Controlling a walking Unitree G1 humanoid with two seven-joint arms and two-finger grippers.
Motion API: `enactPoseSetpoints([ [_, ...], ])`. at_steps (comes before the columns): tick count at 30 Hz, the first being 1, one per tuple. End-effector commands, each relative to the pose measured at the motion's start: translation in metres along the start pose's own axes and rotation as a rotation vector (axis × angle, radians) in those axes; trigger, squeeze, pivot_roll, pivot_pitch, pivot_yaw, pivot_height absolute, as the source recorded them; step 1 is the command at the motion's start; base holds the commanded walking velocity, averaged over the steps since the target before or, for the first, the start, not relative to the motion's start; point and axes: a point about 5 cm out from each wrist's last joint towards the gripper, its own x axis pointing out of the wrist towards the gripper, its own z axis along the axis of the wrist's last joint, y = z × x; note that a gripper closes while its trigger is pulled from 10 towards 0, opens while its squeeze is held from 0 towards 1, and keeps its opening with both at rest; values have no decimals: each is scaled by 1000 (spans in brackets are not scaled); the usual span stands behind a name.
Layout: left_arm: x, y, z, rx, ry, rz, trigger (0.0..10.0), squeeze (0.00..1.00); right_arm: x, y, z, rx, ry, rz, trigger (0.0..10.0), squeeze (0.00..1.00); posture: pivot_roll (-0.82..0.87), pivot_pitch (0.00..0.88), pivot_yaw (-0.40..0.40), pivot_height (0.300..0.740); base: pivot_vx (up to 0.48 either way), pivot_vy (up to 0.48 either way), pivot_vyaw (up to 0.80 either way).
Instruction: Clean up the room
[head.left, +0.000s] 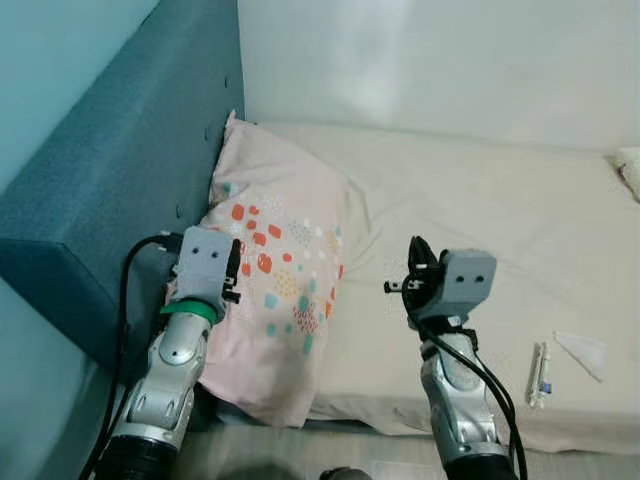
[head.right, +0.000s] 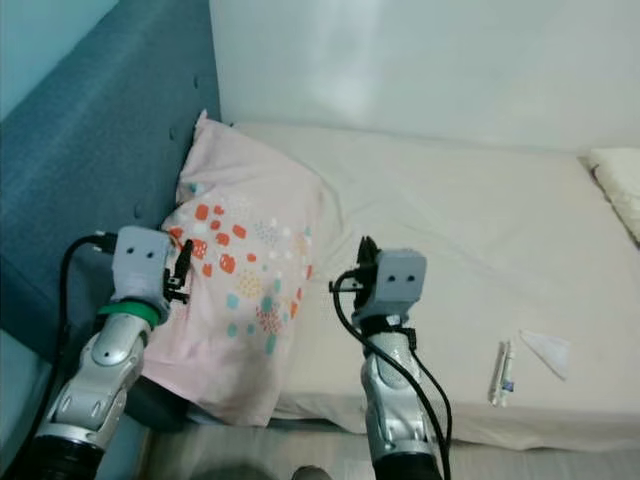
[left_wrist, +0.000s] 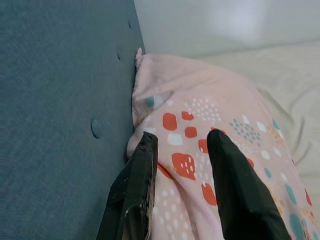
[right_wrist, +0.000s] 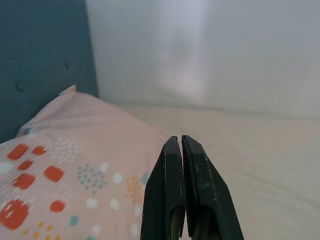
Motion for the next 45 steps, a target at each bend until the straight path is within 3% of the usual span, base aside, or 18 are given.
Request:
enactPoseSetpoints([
  [1, 1, 2, 0, 7, -4, 8, 10000, 0, 2, -7, 0, -16, -10, -34, 10000, 0, -118, 0, -2, 738, 0, 0, 0],
  [6, 6, 8, 2, 18, -15, 17, 10000, 0, 6, -9, 7, -16, -39, -56, 10000, 0, -120, 0, 8, 738, 0, 0, 0],
  [11, 8, 10, 0, 14, -6, 48, 10000, 0, 0, -6, 2, -16, -17, -46, 10000, 0, -122, 0, 7, 738, 0, 0, 0],
  [13, 7, 4, 0, -18, -1, 58, 10000, 0, -2, -1, -8, 32, 49, -35, 10000, 0, -122, 2, -6, 738, 0, 0, 0],
  [18, 10, -8, 5, -49, -22, 30, 10000, 0, -2, -5, -24, 53, 170, -85, 10000, 0, -110, 0, -24, 738, 0, 0, 0],
  [22, 15, -16, 11, -71, -42, 24, 10000, 0, -5, -11, -34, -18, 231, -98, 10000, 0, -101, 0, -30, 738, 0, 0, 0],
  [23, 17, -20, 7, -70, -22, 22, 10000, 0, -5, -21, -38, -71, 260, -133, 10000, 0, -100, 0, -31, 738, 0, 0, 0],
  [25, 17, -21, 3, -65, -1, 19, 10000, 0, -5, -27, -39, -81, 269, -153, 10000, 0, -100, 0, -31, 738, 0, 0, 0],
  [30, 17, -19, -2, -69, 26, 20, 10000, 0, -3, -27, -35, -82, 247, -130, 10000, 0, -107, 0, -31, 738, 0, 0, 0],
  [36, 13, -18, -5, -47, 18, -11, 10000, 0, 2, -3, -14, -121, 89, 21, 10000, 0, -105, 0, -32, 738, 0, 0, 0],
  [39, 11, -18, -6, -36, 14, -17, 10000, 0, 2, -2, -11, -132, 70, 31, 10000, 0, -104, 0, -32, 738, 0, 0, 0],
  [44, -9, -8, -5, 16, -19, -27, 10000, 0, -8, -7, -4, -152, 53, 20, 10000, 0, -103, 0, -28, 738, 0, 0, 0],
  [45, -19, 0, -5, 34, -19, -28, 10000, 0, -15, -9, -2, -160, 54, 26, 10000, 0, -95, 0, -32, 738, 0, 0, 0],
])
